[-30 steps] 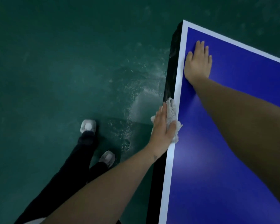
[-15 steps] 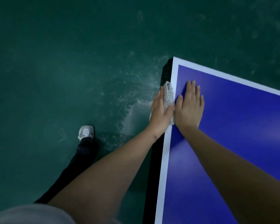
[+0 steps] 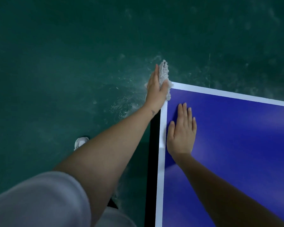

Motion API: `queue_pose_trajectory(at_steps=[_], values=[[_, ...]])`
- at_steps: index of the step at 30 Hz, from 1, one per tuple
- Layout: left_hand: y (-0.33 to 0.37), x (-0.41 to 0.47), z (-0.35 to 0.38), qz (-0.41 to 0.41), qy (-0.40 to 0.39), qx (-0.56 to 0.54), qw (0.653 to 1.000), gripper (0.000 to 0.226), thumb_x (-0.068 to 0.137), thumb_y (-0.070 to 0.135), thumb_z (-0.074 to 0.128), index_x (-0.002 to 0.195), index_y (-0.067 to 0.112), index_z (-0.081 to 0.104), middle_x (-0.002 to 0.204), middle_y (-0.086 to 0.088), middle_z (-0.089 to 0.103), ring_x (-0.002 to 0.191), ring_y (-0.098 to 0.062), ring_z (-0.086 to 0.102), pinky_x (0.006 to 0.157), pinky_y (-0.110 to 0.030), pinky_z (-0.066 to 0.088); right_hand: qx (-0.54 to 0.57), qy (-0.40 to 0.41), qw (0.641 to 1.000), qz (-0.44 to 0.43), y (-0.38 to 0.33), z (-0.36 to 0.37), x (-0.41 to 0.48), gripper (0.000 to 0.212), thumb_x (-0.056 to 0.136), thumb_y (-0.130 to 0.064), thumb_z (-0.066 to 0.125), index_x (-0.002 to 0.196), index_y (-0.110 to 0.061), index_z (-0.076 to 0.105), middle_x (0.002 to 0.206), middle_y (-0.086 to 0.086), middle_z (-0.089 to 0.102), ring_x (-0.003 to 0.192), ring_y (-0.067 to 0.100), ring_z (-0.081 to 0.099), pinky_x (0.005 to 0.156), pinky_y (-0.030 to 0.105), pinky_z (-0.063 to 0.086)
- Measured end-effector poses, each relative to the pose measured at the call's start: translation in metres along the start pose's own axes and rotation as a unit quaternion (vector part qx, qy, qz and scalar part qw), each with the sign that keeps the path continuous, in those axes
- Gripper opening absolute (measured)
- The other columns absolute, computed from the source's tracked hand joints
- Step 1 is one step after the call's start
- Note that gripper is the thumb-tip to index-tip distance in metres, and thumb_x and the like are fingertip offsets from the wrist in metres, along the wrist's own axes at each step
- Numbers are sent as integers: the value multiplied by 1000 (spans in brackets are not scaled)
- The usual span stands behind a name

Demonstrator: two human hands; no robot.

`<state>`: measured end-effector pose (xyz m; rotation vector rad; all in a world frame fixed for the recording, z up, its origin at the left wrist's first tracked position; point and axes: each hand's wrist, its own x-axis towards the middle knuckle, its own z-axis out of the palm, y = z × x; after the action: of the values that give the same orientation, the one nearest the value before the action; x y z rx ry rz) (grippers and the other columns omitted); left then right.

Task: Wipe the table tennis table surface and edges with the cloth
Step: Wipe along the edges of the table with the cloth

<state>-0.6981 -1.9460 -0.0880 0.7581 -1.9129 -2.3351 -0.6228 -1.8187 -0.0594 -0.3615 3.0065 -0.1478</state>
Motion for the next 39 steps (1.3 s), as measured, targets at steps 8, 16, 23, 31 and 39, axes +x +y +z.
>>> queue_pose_trajectory(at_steps=[8, 16, 23, 31, 39], values=[[7, 48, 0, -77, 29, -47, 995, 47, 100, 14, 35, 146, 18, 27, 119, 2, 48, 81, 11, 53, 67, -6, 43, 12, -16, 1000, 11, -2, -5, 2, 64, 88, -33, 17, 148, -11, 25, 155, 3, 23, 145, 17, 13, 117, 34, 6], [43, 107, -17, -156, 32, -140, 977, 46, 103, 26, 29, 147, 15, 19, 148, -14, 34, 134, -31, 37, 110, -49, 31, 25, -23, 999, 13, 0, -5, 3, 61, 89, -30, 23, 146, -9, 29, 153, 6, 27, 143, 20, 18, 116, 34, 8], [95, 139, -27, -166, -144, -225, 949, 54, 100, 45, 26, 143, 12, 33, 139, -16, 46, 126, -31, 47, 95, -40, 45, 29, -31, 999, 15, 1, -10, 3, 59, 88, -27, 31, 145, -10, 33, 152, 1, 26, 141, 19, 22, 114, 37, 14], [103, 157, 19, -255, -289, -139, 912, 46, 97, 49, 31, 113, 15, 59, 106, -10, 68, 97, -24, 67, 78, -36, 55, 14, -43, 999, 16, 1, -14, 6, 59, 87, -27, 37, 144, -10, 32, 150, 2, 30, 140, 19, 24, 113, 38, 17], [99, 163, 42, -316, -359, 10, 878, 41, 93, 48, 44, 106, 15, 63, 104, -11, 70, 101, -27, 65, 92, -41, 49, 6, -51, 998, 19, 0, -15, 6, 58, 88, -27, 37, 144, -12, 29, 149, 3, 34, 139, 20, 27, 111, 39, 20]])
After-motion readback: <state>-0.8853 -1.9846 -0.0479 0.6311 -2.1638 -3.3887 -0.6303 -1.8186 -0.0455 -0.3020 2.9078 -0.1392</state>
